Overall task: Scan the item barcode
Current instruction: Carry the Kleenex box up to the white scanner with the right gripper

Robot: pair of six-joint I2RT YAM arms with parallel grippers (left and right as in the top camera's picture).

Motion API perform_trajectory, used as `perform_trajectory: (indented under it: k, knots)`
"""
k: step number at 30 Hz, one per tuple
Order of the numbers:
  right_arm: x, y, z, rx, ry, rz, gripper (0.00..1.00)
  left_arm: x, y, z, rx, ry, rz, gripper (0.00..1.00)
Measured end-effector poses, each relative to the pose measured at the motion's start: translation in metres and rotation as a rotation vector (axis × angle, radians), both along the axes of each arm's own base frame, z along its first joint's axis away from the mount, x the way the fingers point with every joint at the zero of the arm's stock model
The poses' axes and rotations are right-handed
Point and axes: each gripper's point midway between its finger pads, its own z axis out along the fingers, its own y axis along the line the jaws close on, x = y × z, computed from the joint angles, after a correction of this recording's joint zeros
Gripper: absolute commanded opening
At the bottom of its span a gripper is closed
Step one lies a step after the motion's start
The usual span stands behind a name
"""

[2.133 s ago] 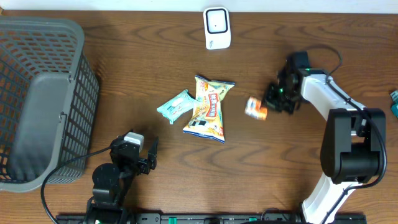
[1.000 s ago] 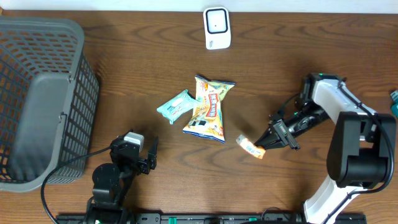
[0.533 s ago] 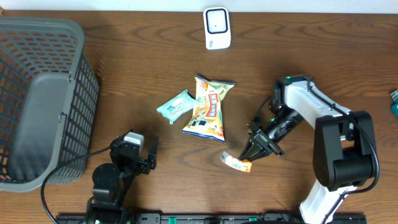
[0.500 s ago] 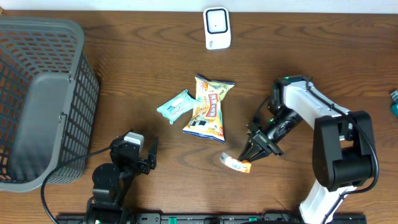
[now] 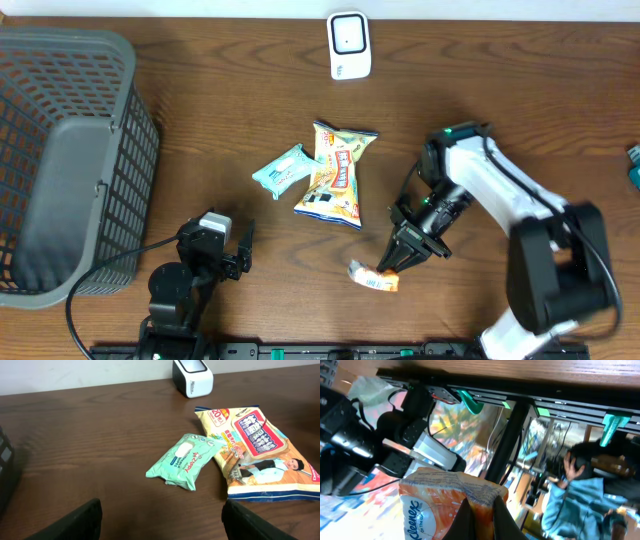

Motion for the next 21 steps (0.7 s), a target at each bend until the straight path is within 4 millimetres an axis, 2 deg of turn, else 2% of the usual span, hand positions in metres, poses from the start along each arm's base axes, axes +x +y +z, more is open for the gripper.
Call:
perform_trajectory:
  k: [4,7,12,16,18,21]
  knots:
    - [-0.012,0.0,0.027,0.012,-0.124,0.0,0.01,0.0,0.0,0.0,0.0,0.0,0.0,0.77]
    - [-0.022,-0.007,0.048,-0.018,-0.269,-0.034,0.01,0.0,0.0,0.0,0.0,0.0,0.0,0.77]
    - [-0.011,-0.038,0.05,-0.277,-0.479,-0.202,0.01,0.0,0.0,0.0,0.0,0.0,0.0,0.77]
    - [0.014,-0.068,0.059,-0.468,-0.665,-0.459,0.01,0.0,0.0,0.0,0.0,0.0,0.0,0.77]
    - [0.04,-0.075,0.078,-0.462,-0.825,-0.602,0.01,0.0,0.0,0.0,0.0,0.0,0.0,0.77]
    - [0.062,-0.085,0.104,-0.449,-0.995,-0.73,0.01,0.0,0.0,0.0,0.0,0.0,0.0,0.77]
